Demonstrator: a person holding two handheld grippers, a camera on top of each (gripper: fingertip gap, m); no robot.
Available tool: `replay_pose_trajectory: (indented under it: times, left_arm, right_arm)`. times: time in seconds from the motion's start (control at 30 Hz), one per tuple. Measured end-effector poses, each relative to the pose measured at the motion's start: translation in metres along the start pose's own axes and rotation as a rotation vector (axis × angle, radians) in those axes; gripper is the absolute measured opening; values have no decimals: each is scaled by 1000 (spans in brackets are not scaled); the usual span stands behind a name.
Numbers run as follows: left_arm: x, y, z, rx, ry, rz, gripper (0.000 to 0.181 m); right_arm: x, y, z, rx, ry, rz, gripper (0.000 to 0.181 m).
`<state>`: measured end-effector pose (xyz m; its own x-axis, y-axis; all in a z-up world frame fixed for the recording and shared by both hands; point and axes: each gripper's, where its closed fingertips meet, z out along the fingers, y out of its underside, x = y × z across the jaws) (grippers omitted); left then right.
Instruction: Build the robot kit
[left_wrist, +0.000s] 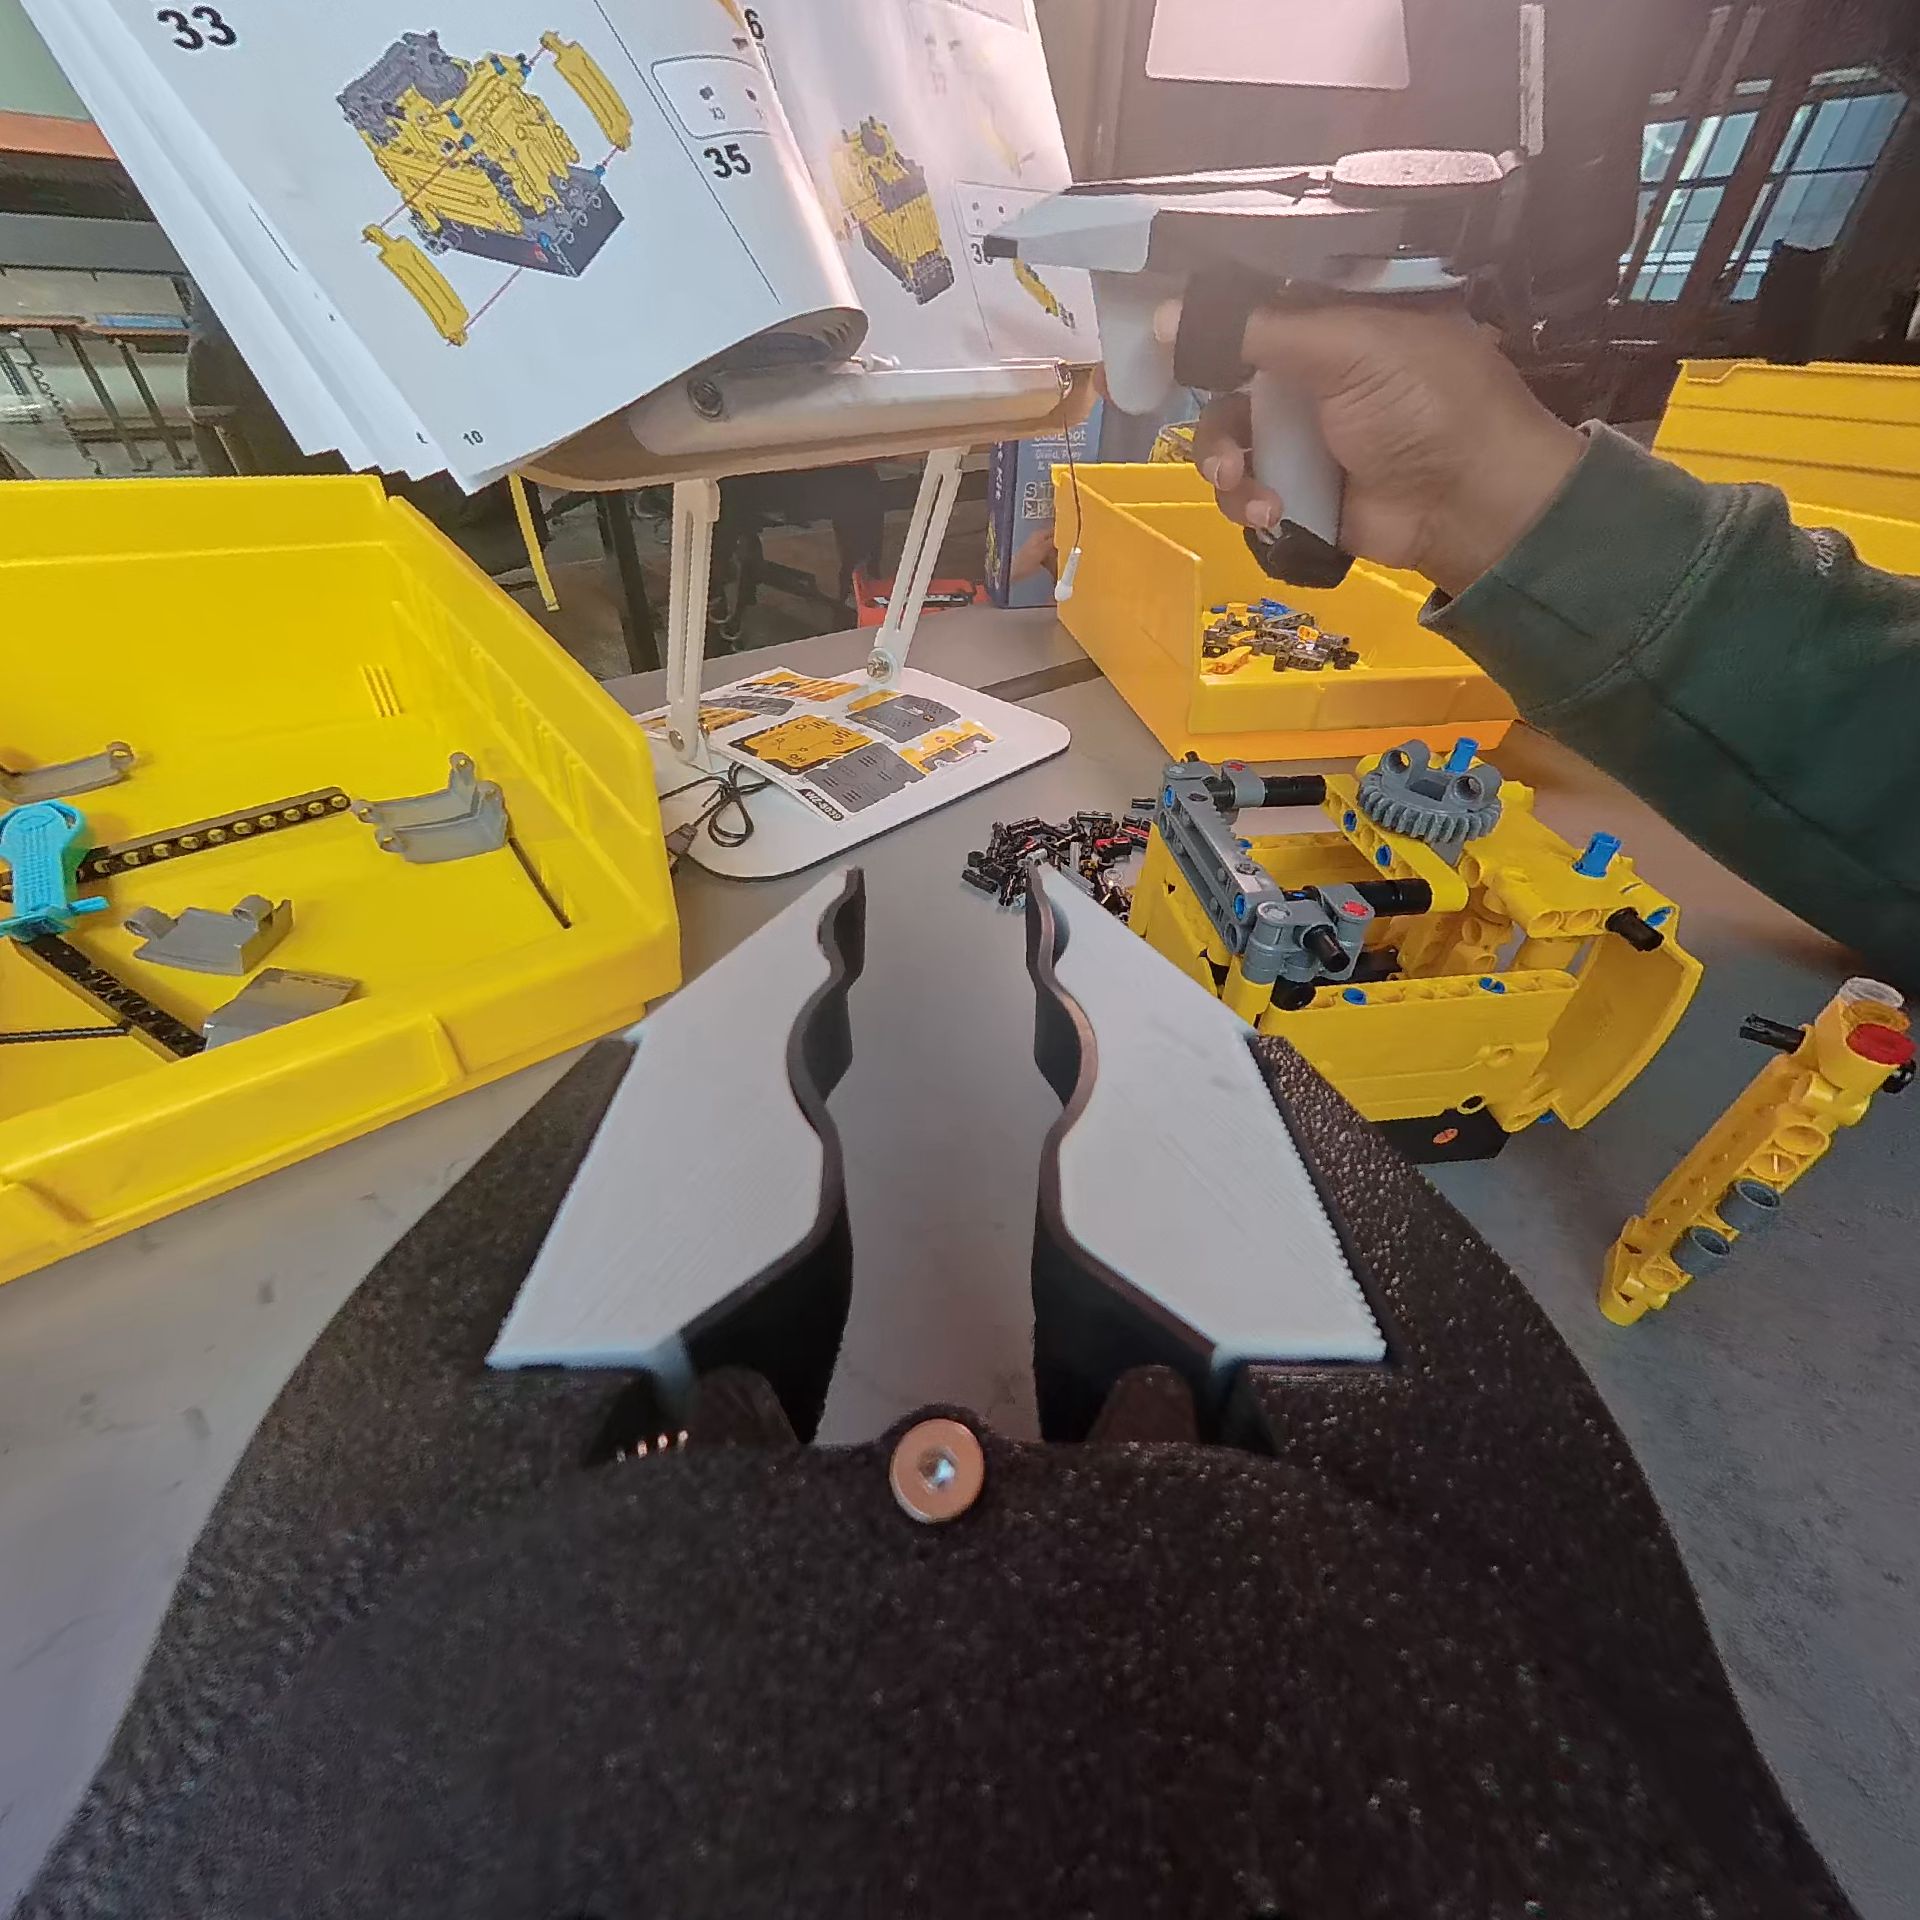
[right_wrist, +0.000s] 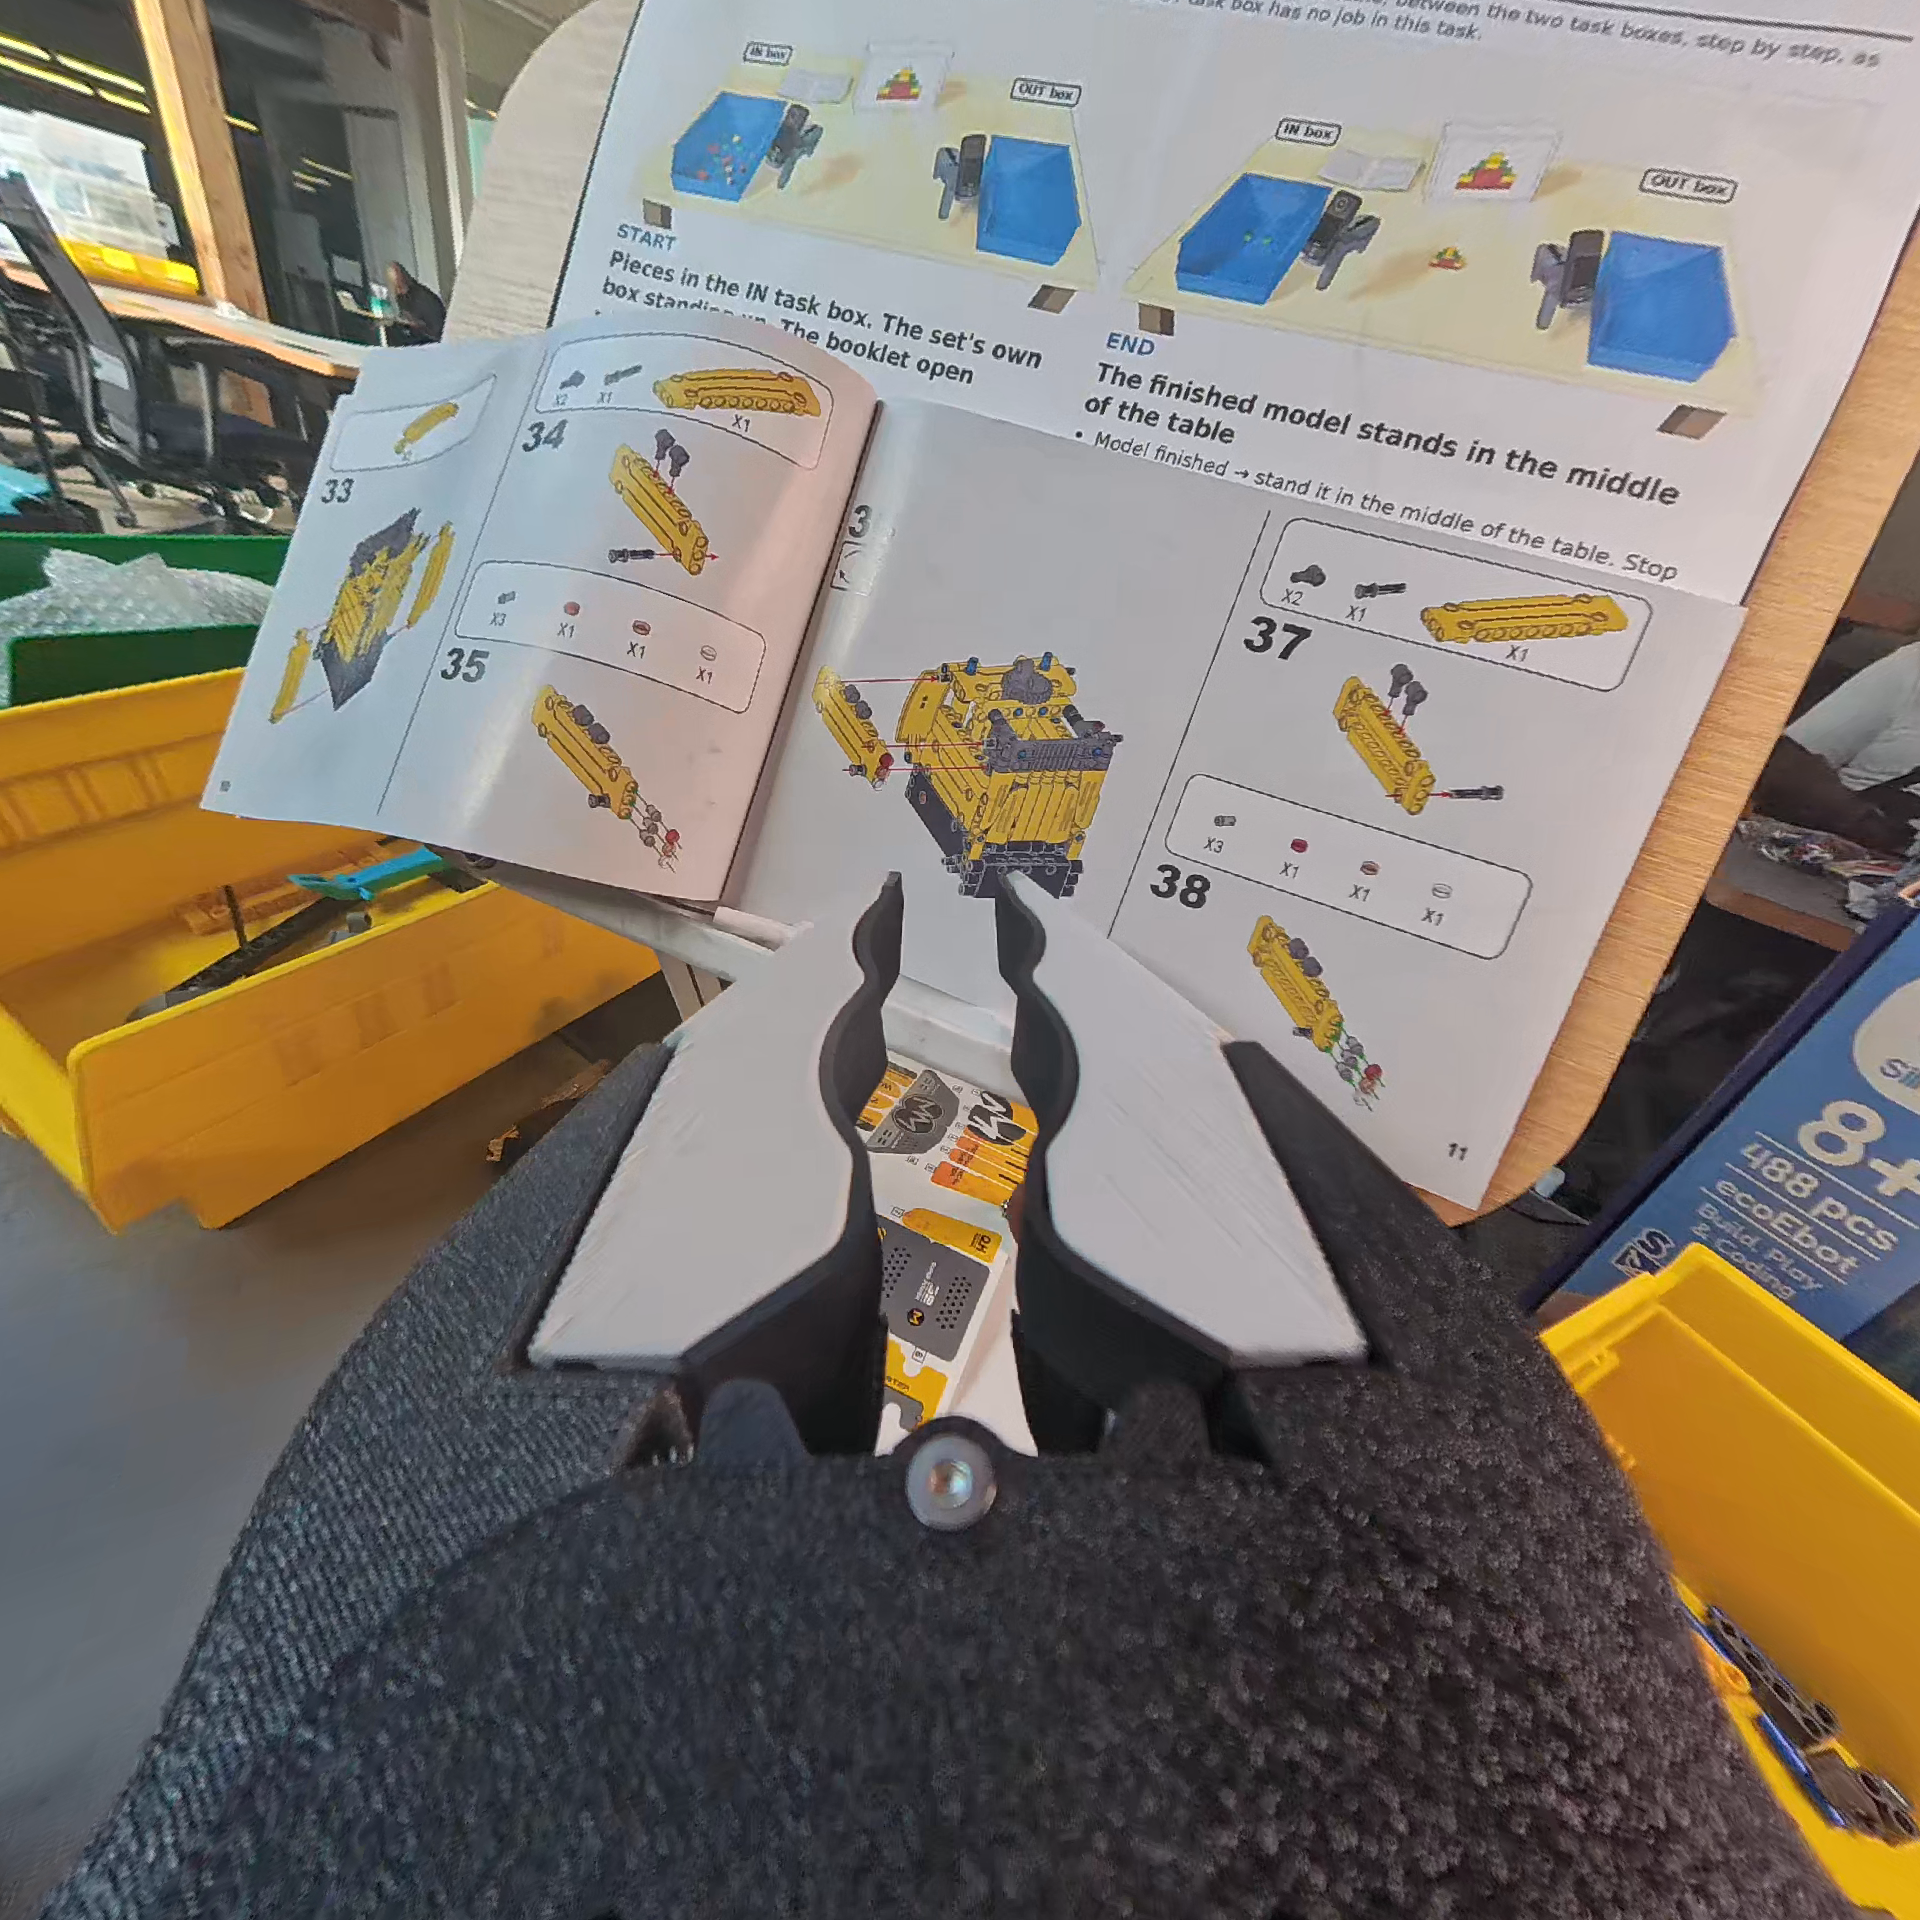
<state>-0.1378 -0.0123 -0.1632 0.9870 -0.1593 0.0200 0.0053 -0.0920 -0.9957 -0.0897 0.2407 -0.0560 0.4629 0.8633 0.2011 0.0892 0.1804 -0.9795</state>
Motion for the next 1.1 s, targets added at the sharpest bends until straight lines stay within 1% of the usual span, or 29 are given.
replay_pose_trajectory:
  times: [0.17,0.47,0.6,0.67,0.8,0.87,0.93,1.0,1.07,1.1]
  left_arm:
    - [0,0,0,-1,0,5,30]
    - [1,1,0,-4,6,7,30]
    - [2,1,0,-7,12,10,30]
    - [3,2,0,-10,15,11,31]
    - [6,3,-1,-22,27,13,31]
    - [8,4,-1,-26,35,19,31]
    - [11,5,-1,-33,42,33,32]
    - [13,6,-1,-42,46,50,32]
    - [16,8,-1,-54,56,67,32]
    - [19,8,-1,-57,64,73,32]
  right_arm:
    - [-9,2,3,-1,-16,-19,17]
    - [-7,5,3,-14,-30,1,18]
    - [-14,-6,-2,6,-68,-4,17]
    - [-21,-15,-8,14,-112,-11,17]
    - [-46,-49,-30,65,-227,-32,17]
    - [-67,-63,-47,67,-323,-57,17]
    - [-94,-69,-67,43,-439,-86,18]
    - [-121,-59,-87,-30,-545,-100,21]
    - [-148,-36,-107,-141,-640,-133,36]
    - [-160,-22,-119,-206,-688,-159,46]
